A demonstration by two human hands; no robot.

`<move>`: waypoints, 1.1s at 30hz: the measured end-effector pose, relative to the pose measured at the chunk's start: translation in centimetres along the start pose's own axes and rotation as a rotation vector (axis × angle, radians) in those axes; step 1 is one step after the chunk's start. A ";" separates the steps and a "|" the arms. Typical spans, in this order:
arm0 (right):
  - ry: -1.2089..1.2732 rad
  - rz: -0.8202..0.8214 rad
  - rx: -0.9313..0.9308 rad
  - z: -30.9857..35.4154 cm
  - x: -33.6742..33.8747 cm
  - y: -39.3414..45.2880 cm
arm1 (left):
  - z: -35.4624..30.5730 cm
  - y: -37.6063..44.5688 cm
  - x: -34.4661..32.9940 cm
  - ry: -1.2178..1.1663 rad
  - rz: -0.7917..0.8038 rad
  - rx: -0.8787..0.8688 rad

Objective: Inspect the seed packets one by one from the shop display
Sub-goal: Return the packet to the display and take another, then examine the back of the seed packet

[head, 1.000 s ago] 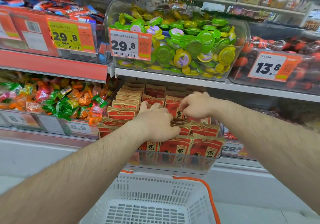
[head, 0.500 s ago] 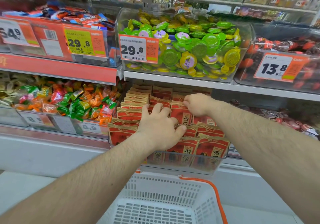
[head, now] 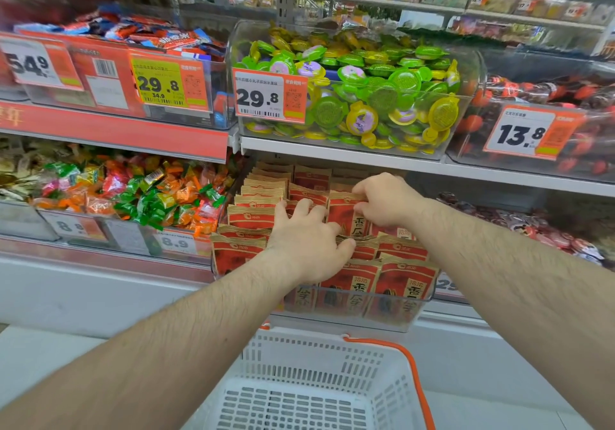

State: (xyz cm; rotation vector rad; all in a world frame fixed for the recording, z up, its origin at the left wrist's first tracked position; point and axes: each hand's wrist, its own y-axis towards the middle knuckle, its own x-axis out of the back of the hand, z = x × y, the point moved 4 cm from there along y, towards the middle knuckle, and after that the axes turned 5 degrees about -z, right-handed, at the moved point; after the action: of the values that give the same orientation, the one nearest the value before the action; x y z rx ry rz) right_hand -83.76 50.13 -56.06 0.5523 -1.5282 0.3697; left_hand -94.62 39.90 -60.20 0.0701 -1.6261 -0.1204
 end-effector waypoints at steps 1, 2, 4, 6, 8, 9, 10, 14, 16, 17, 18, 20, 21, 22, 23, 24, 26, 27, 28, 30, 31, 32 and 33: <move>0.016 -0.036 0.004 0.0 0.3 -0.3 | 0.0 0.0 0.0 -0.002 0.004 0.000; 0.032 -0.065 0.011 -0.1 0.5 -0.6 | -0.1 -0.1 0.1 -0.005 0.009 0.000; 0.080 -0.125 0.018 -0.2 1.2 -1.4 | -0.1 -0.2 0.2 -0.010 0.017 0.005; 0.134 -0.216 0.000 -0.5 2.0 -2.3 | -0.1 -0.3 0.2 -0.022 0.021 0.013; 0.200 -0.314 -0.054 -1.0 2.5 -3.3 | -0.1 -0.4 0.2 -0.036 0.026 0.017; 0.248 -0.354 -0.096 -1.3 2.8 -3.8 | -0.1 -0.4 0.2 -0.038 0.026 0.016; 0.300 -0.387 -0.145 -1.7 3.0 -4.3 | -0.2 -0.5 0.2 -0.041 0.027 0.017; 0.525 -0.501 -0.309 -2.8 4.1 -6.4 | -0.1 -0.9 0.4 -0.090 0.007 0.041; 0.667 -0.538 -0.372 -3.1 4.0 -7.1 | -0.1 -1.3 0.6 -0.121 -0.028 0.048; 0.741 -0.557 -0.393 -3.1 4.0 -7.4 | -0.2 -1.6 0.6 -0.132 -0.050 0.052; 0.812 -0.573 -0.418 -3.2 3.9 -7.7 | -0.3 -1.8 0.8 -0.143 -0.079 0.058; 0.946 -0.582 -0.470 -2.9 3.8 -8.3 | -0.3 -2.2 1.4 -0.192 -0.192 0.083; 1.025 -0.576 -0.492 -2.7 3.7 -8.6 | -0.3 -2.5 1.8 -0.238 -0.275 0.104; 1.110 -0.573 -0.510 -2.5 3.6 -8.8 | -0.1 -2.8 2.4 -0.295 -0.361 0.131; 1.194 -0.570 -0.526 -2.2 3.6 -9.1 | 0.1 -3.2 2.9 -0.359 -0.434 0.161; 1.264 -0.562 -0.538 -1.9 3.5 -9.3 | 0.3 -3.7 3.4 -0.421 -0.495 0.193; 1.367 -0.545 -0.544 -1.0 3.5 -9.9 | 0.8 -4.9 4.2 -0.525 -0.585 0.256; 1.396 -0.527 -0.531 -0.4 3.5 -10.3 | 1.0 -5.5 4.4 -0.573 -0.620 0.283; 1.408 -0.507 -0.507 0.2 3.5 -10.6 | 1.3 -6.1 4.7 -0.621 -0.655 0.302; 1.345 -0.471 -0.423 1.2 3.3 -11.4 | 2.0 -7.3 5.0 -0.697 -0.743 0.307; 1.278 -0.451 -0.381 1.5 3.0 -11.8 | 2.2 -7.9 5.1 -0.725 -0.786 0.292; 1.212 -0.419 -0.331 2.1 2.8 -12.2 | 2.3 -8.4 5.1 -0.760 -0.801 0.271; 1.156 -0.375 -0.278 2.6 2.4 -12.5 | 2.3 -8.7 4.9 -0.821 -0.770 0.253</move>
State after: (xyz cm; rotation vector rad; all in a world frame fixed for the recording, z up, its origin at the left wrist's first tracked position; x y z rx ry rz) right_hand -78.93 38.06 -55.17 0.2860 -0.3335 0.1203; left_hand -97.49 30.78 -56.48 0.9475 -2.3433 -0.5926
